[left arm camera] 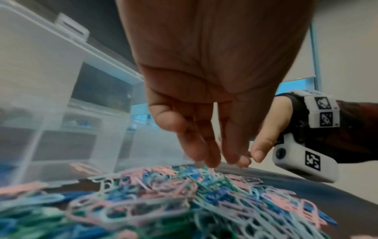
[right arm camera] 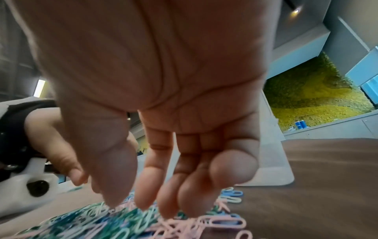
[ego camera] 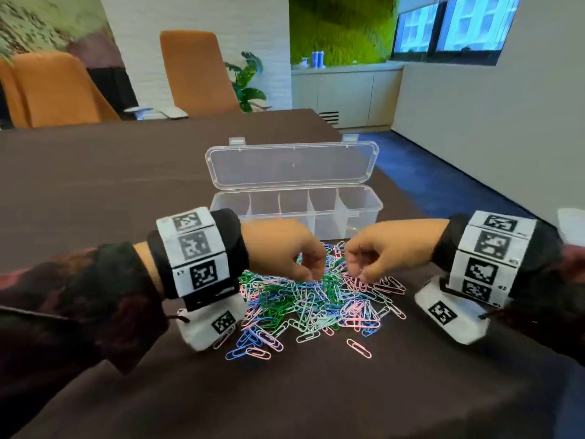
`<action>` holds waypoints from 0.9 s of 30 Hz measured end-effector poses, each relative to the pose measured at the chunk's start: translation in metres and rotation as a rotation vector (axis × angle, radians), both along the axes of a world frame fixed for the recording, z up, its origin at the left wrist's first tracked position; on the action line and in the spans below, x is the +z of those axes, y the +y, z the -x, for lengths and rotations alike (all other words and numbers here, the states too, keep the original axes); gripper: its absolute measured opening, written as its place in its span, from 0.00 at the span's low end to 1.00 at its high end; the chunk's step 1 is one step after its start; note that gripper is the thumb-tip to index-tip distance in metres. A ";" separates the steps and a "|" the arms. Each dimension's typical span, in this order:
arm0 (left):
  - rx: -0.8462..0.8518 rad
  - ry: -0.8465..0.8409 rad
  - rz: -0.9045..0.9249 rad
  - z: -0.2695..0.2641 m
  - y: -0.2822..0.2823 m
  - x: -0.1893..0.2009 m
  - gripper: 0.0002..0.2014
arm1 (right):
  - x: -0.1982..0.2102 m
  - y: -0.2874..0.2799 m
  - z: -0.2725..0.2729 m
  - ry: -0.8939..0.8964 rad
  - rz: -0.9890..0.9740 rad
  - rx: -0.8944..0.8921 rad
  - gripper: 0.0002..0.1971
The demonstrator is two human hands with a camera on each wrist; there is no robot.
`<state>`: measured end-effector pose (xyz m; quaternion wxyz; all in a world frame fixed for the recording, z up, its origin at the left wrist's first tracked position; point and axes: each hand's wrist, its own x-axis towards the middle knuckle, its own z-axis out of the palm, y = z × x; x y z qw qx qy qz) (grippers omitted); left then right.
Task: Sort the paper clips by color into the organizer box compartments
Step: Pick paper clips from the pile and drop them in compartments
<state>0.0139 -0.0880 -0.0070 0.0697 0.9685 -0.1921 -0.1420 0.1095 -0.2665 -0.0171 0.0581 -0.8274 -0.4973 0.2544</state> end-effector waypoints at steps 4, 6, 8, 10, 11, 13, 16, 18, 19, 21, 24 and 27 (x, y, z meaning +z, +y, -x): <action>-0.064 0.023 -0.011 0.001 -0.017 -0.008 0.04 | -0.004 -0.009 0.011 0.007 -0.004 0.060 0.10; -0.087 0.016 0.013 0.006 -0.022 -0.011 0.03 | -0.007 -0.013 0.019 0.049 -0.004 0.101 0.09; -0.102 0.035 0.011 0.011 -0.027 -0.013 0.02 | -0.009 -0.016 0.026 0.077 0.017 0.137 0.06; -0.116 0.065 -0.016 0.014 -0.032 -0.015 0.01 | -0.011 -0.018 0.031 0.053 0.050 0.174 0.08; -0.115 0.070 -0.038 0.015 -0.034 -0.016 0.02 | -0.012 -0.018 0.033 0.019 0.061 0.195 0.09; -0.083 0.049 -0.097 0.016 -0.036 -0.017 0.03 | -0.014 -0.018 0.036 -0.086 0.071 0.234 0.12; -0.014 0.006 -0.158 0.015 -0.036 -0.016 0.05 | -0.016 -0.017 0.039 -0.231 0.097 0.273 0.12; 0.018 -0.016 -0.155 0.015 -0.035 -0.016 0.06 | -0.017 -0.017 0.041 -0.275 0.089 0.280 0.12; 0.027 -0.023 -0.143 0.015 -0.034 -0.015 0.06 | -0.016 -0.018 0.041 -0.288 0.073 0.275 0.13; 0.029 -0.032 -0.115 0.017 -0.035 -0.015 0.06 | -0.016 -0.020 0.042 -0.303 0.022 0.265 0.12; -0.006 -0.019 -0.082 0.021 -0.037 -0.016 0.05 | -0.016 -0.022 0.043 -0.296 -0.004 0.302 0.09; -0.031 0.014 -0.057 0.025 -0.037 -0.017 0.03 | -0.017 -0.022 0.043 -0.308 0.043 0.330 0.11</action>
